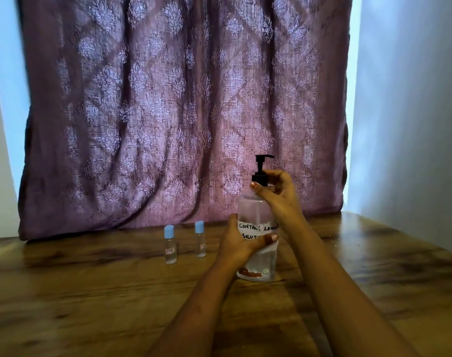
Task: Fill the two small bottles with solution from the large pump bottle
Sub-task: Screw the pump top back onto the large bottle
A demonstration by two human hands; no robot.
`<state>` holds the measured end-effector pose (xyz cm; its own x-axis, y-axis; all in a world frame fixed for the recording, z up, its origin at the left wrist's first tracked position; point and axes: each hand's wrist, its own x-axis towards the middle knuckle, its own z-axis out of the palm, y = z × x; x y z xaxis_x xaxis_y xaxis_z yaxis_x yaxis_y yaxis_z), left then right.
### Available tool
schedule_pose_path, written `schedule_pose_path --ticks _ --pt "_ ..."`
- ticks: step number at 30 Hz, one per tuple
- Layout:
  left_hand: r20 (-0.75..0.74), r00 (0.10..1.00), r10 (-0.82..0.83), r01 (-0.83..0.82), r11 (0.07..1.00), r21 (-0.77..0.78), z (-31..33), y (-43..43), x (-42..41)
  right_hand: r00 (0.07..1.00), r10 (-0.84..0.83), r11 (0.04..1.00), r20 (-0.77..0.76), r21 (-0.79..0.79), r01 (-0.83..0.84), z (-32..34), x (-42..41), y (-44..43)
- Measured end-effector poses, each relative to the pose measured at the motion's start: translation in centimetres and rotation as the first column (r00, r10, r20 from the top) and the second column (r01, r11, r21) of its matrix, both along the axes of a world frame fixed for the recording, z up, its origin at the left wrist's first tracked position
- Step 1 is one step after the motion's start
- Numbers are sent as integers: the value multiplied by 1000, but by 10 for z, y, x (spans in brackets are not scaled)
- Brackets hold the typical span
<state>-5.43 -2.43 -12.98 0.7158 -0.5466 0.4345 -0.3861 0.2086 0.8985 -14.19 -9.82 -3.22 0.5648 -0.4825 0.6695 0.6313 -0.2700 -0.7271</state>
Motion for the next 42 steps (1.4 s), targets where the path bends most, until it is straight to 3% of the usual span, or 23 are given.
schedule_pose_path --ticks 4,19,31,35,39,42 --pt "33 999 23 -24 1000 16 1 1 -2 998 -70 997 -8 -23 70 0 1 -3" --pt "39 999 36 -36 999 14 3 5 -5 980 183 981 -78 83 -177 1 -9 -6" --pt "132 989 72 -78 996 42 8 8 -12 991 -126 991 -51 -61 122 2 0 3" --pt "113 990 79 -83 996 35 7 10 -12 987 -112 989 -114 -114 99 1 0 3" --pt "75 995 69 -71 997 30 8 10 -11 989 34 999 -144 3 -34 2 -1 1" --pt "69 996 55 -57 998 29 8 10 -12 996 -24 1000 -91 -20 22 2 0 1"
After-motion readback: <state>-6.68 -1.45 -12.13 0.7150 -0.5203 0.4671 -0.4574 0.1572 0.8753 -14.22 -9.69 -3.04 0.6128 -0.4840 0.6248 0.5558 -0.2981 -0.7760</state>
